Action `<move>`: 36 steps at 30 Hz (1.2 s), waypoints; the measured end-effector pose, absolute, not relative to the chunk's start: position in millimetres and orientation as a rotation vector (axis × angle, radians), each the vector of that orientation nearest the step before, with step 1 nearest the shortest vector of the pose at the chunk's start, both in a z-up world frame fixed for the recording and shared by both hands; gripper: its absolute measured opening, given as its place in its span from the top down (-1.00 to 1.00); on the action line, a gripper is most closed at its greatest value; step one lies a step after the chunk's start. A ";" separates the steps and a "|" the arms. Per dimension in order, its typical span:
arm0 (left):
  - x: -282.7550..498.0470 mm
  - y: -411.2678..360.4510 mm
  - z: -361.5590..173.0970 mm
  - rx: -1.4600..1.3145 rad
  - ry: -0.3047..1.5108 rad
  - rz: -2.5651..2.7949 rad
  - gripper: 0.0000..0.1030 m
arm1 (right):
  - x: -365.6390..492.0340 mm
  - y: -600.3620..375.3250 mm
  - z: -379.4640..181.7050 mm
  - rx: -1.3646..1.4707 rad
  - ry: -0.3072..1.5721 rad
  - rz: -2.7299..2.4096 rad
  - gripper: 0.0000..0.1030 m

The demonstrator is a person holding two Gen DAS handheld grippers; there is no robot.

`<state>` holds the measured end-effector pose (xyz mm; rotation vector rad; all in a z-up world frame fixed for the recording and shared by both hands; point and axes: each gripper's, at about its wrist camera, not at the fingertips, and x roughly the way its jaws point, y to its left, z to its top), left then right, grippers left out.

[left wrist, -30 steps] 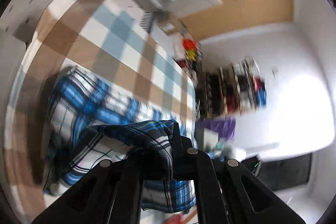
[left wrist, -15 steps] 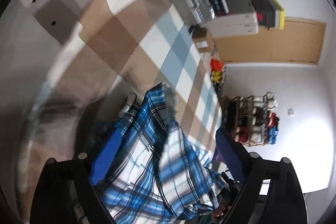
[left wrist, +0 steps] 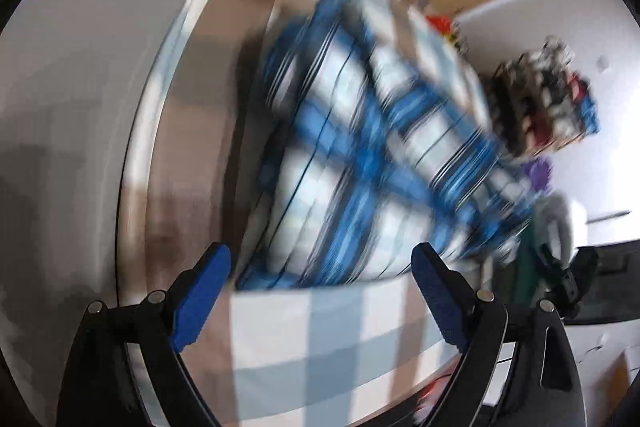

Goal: Fold large clothes

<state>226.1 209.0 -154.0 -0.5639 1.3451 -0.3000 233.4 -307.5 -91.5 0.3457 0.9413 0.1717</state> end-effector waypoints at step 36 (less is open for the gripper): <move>204.4 209.3 -147.6 -0.520 1.186 -0.324 0.97 | 221.6 -353.2 -128.3 0.447 0.830 0.041 0.94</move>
